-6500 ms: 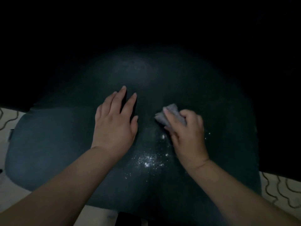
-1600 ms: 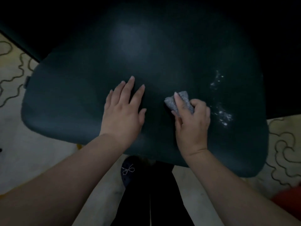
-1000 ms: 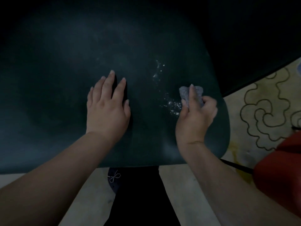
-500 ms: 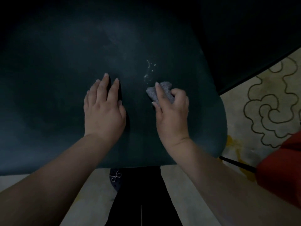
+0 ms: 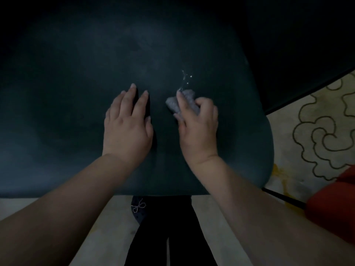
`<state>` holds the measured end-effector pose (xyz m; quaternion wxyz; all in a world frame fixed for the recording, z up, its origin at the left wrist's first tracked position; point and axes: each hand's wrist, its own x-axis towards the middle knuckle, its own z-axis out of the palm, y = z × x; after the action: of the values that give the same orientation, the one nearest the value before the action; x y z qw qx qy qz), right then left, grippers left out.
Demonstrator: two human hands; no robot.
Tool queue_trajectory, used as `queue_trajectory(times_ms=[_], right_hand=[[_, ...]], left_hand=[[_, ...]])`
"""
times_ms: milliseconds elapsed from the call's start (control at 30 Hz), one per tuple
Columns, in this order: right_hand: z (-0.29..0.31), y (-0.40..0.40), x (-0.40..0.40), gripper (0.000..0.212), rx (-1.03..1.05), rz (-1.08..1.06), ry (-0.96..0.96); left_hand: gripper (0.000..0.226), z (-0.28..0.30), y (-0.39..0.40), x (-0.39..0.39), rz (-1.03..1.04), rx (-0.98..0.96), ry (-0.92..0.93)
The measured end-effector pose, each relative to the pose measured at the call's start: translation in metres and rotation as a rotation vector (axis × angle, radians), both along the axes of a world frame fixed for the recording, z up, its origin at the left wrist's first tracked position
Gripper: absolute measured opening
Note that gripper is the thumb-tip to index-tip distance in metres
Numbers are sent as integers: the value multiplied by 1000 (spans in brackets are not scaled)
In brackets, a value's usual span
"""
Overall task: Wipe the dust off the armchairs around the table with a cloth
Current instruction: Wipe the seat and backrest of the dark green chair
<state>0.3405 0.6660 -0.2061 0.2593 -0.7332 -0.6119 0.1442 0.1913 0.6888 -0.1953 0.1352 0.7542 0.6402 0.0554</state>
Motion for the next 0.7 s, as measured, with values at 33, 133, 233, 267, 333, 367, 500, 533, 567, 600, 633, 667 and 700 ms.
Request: queue_trajectory(times_ms=[33,133,233,267,333,367,500,533,567,600,633,667,700], right_hand=[[-1,8,4,50,-4,-8,7],[-4,9,25,56,-10,-132,14],[1,-16,23,59,-8,-119,-9],[1,-23,14,59,-3,-57,-16],[1,-23,-1,56,-6,99,-13],[2,-15,-5,54,-4,145,-8],[-1,18,9,52,-23,1,54],[-1,15,16,51,-22,-65,58],[1,7,19,52,-15,-102,25],[4,-4,18,53,-14,-98,-19],[6,-17,13,55,-14,-66,-38],[8,-27,4,56,-11,-7,-41],[7,-34,-6,56,-17,76,-34]], left_hand=[[53,1,0,-1,1,-5,-1],[54,2,0,-5,-7,-18,-2],[54,4,0,-10,-7,-22,2],[54,5,1,-11,-5,-24,-1],[54,5,-1,-13,-9,-27,-3],[54,5,-1,-14,-10,-28,-3],[55,4,-2,-22,7,-29,2],[54,4,-2,-25,12,-29,1],[54,5,-1,-28,16,-29,1],[54,5,-1,-31,18,-29,3],[55,5,0,-33,18,-30,6],[55,5,0,-35,17,-30,9],[55,5,0,-35,14,-30,10]])
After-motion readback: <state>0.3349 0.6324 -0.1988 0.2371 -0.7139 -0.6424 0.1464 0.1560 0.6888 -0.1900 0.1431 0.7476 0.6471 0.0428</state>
